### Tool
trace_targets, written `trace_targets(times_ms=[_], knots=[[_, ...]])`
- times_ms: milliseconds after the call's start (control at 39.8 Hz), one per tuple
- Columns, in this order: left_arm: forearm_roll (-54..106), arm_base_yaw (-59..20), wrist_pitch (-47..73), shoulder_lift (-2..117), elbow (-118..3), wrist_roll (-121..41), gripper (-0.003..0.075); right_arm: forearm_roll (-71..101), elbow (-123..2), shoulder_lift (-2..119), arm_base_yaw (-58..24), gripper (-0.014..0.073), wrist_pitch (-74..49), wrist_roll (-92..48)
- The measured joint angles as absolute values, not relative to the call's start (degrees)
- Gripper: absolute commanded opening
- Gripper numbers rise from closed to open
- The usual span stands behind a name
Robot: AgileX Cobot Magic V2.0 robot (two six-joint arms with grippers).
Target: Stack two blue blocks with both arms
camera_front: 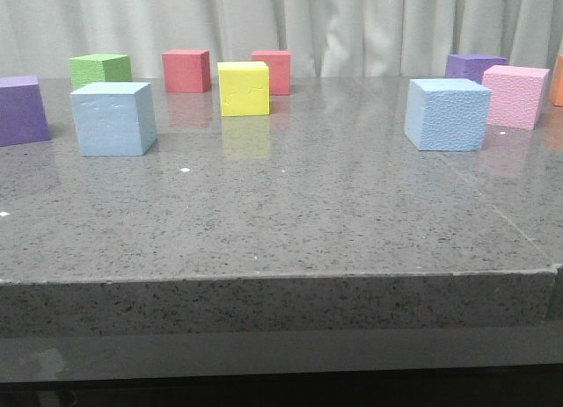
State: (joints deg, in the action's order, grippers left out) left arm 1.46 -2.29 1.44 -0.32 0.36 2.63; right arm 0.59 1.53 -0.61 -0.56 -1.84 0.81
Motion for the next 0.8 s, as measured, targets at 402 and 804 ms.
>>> trace_targets(times_ms=[402,804], knots=[[1.46,-2.29,1.44,-0.32,0.36,2.63,-0.0019,0.59,1.53,-0.61,-0.56,-0.0065,-1.84,0.81],[1.46,-2.29,1.3,-0.32,0.36,2.63,-0.0019,0.59,1.53,-0.61,-0.56,-0.0065,-0.57,0.81]])
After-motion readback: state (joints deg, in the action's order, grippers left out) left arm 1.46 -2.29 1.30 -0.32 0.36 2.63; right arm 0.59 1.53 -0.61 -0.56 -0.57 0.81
